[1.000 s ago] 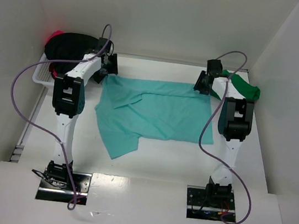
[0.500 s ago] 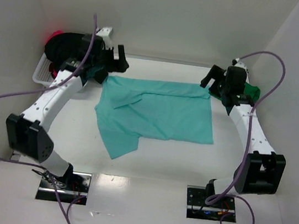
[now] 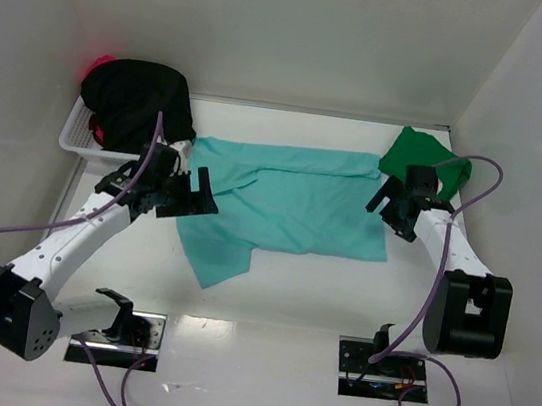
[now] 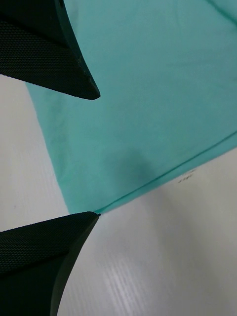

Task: Fold and stack the t-shirts
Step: Grap the side of the flattened tshirt closest away from the robot with both arms

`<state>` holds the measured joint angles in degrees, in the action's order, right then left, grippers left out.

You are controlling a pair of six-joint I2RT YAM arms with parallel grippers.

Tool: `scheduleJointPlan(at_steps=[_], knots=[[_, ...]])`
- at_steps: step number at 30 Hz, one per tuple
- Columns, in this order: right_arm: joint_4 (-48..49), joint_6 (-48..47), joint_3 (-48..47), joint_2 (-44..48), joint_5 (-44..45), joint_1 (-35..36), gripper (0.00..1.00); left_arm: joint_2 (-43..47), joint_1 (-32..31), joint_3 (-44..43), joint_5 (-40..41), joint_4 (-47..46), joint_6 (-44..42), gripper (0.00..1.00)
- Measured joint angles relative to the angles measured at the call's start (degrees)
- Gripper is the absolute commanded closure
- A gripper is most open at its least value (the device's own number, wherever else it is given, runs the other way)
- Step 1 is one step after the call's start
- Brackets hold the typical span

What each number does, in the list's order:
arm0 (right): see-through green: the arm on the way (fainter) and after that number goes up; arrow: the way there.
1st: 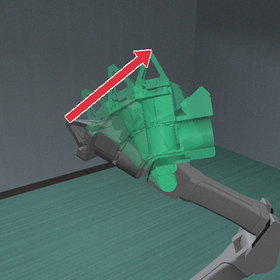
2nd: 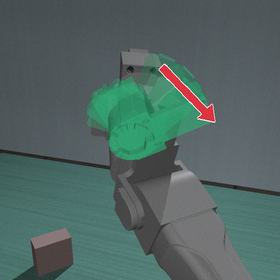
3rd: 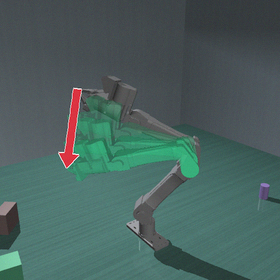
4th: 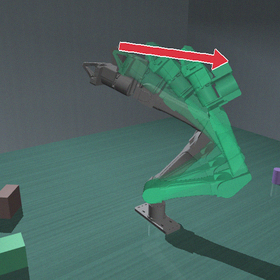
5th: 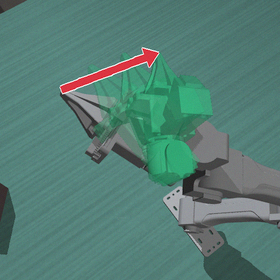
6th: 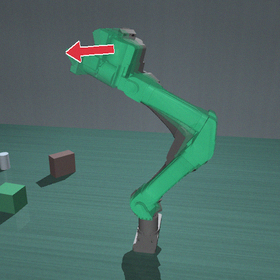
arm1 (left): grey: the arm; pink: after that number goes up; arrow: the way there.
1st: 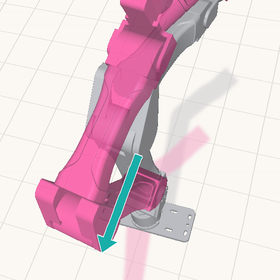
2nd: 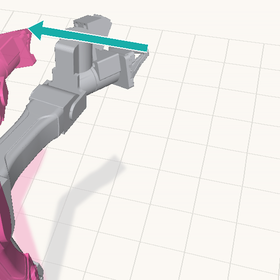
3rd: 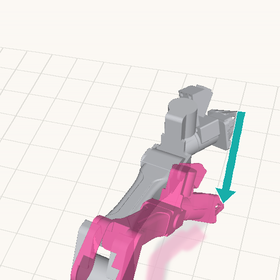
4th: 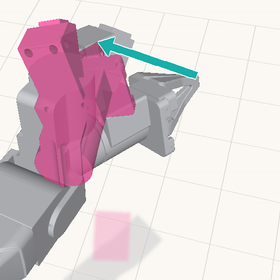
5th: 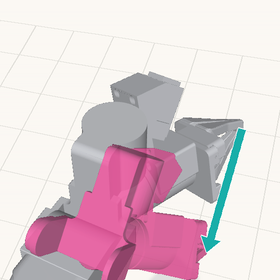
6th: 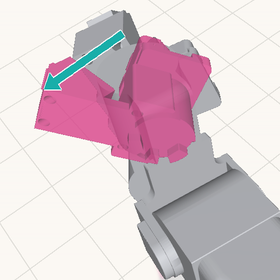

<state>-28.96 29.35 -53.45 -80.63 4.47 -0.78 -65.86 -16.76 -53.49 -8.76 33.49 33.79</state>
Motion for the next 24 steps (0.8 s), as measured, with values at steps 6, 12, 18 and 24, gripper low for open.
scheduleJointPlan(at_steps=[6, 12, 18, 24], knots=[[-2.2, 2.6, 1.8, 1.0, 0.9, -1.1, 0.00, 3.2, -3.3, 5.5, -2.5, 3.6, 6.7, 0.00], [-0.8, 4.8, 2.5, 0.9, 0.5, -2.1, 0.00, 7.2, -3.6, 11.3, -1.5, 4.3, 15.0, 0.00], [0.1, 5.4, 2.9, -0.9, -0.3, -2.1, 0.00, 7.1, -3.6, 14.6, 5.3, 3.9, 22.9, 0.00], [1.5, 5.3, 2.9, -3.1, -0.4, -2.1, 0.00, 2.0, -3.6, 16.5, 8.7, 1.3, 25.9, 0.00]])
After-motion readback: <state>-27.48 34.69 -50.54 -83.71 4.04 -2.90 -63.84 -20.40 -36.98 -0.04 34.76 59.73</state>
